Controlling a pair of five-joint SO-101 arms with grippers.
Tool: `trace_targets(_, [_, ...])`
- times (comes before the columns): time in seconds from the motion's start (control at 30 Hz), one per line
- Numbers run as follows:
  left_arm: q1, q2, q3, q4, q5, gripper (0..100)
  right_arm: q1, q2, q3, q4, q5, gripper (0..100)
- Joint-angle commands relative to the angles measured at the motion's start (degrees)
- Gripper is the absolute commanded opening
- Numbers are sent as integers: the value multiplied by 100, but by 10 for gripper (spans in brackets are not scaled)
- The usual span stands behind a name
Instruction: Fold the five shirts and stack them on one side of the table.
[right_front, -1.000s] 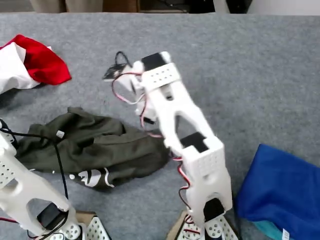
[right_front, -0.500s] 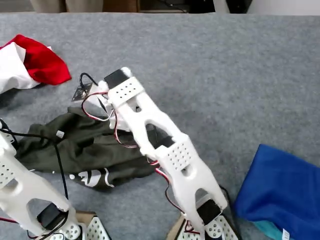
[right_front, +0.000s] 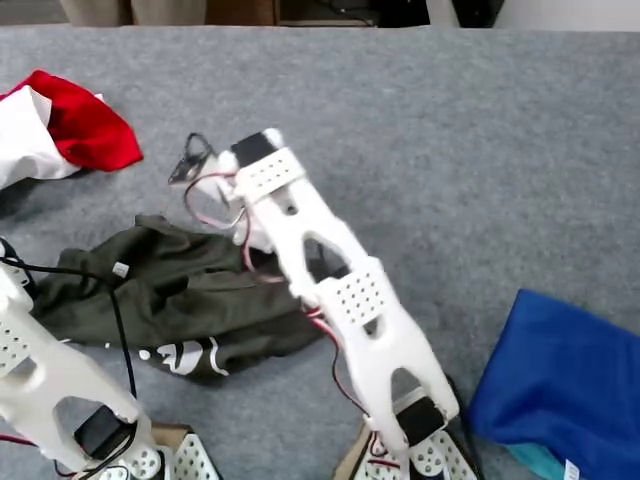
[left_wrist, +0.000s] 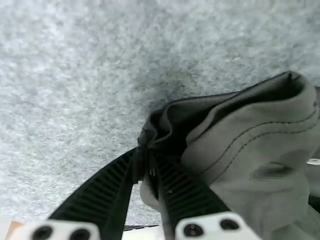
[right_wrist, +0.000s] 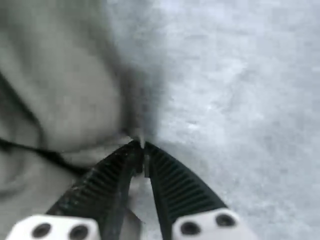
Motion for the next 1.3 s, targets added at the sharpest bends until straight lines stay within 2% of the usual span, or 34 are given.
trace_targets(0.0, [35,-330,-9,79,-44,23,497,-444,-462,105,-62,5])
trace_targets(0.3, [44,-321,-9,79,-44,23,1138,-1086,-523,-26,-18,5])
trace_targets(0.63, [-53,-356,-9,79,-18,22,2378,-769,-541,-202,-18,5])
trace_targets(0.77, [-176,-356,-53,79,-18,22,2633,-980,-1103,53,-18,5])
trace_targets(0.87, [-185,-365,-18,79,-18,22,2571,-1244,-1499,114,-26,5])
trace_targets(0.97, [-167,-365,-18,79,-18,22,2193,-1455,-1288,132,-26,5])
trace_targets(1.13, [-158,-365,-18,79,-18,22,1393,-1824,251,132,-264,12])
trace_targets(1.27, [-167,-365,-18,79,-18,22,1059,-2185,1376,132,-510,117])
